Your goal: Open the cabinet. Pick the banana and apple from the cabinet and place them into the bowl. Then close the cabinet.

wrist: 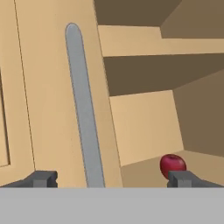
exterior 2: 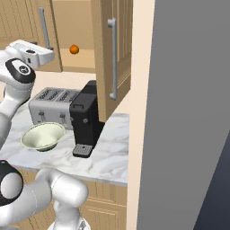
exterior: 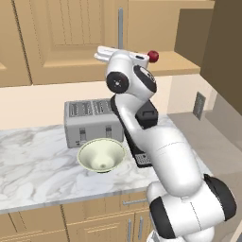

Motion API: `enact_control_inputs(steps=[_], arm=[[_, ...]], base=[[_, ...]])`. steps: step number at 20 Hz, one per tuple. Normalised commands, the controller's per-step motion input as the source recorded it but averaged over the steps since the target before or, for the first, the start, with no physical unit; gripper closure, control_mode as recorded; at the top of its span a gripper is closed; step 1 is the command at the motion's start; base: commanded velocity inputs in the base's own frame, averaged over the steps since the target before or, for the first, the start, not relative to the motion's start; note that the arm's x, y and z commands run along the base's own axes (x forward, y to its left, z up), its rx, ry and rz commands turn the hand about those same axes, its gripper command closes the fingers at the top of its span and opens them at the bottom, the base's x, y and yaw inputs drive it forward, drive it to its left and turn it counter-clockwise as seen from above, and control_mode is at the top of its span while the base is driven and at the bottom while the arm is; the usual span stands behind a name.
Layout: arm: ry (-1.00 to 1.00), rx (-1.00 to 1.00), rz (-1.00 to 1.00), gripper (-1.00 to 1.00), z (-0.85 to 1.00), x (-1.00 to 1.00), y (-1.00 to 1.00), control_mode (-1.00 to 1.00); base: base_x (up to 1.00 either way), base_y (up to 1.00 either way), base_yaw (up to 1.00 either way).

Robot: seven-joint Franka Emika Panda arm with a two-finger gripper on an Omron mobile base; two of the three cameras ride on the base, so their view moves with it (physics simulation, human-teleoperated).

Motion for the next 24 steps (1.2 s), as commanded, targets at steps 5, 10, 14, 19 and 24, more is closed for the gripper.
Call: enact_control_inputs(steps=[5,10,14,19,24], arm=[[0.0,0.0,0.02,-1.0,0.0,0.43,0.18,-1.0],[0.0,0.0,0.01,-1.0,0.0,0.36,0.1,-1.0],[0.0,0.0,0.01,-1.0,0.0,0.32,0.07,-1.0],[0.0,0.0,0.0,-1.0,0.0,0.29,0.0,-1.0],[0.0,0.0,0.0,1.0,0.0,0.26,0.0,-1.0]], base=[[0.0,0.0,0.0],[0.0,0.0,0.0],[0.0,0.0,0.0],[0.0,0.0,0.0],[0.0,0.0,0.0]])
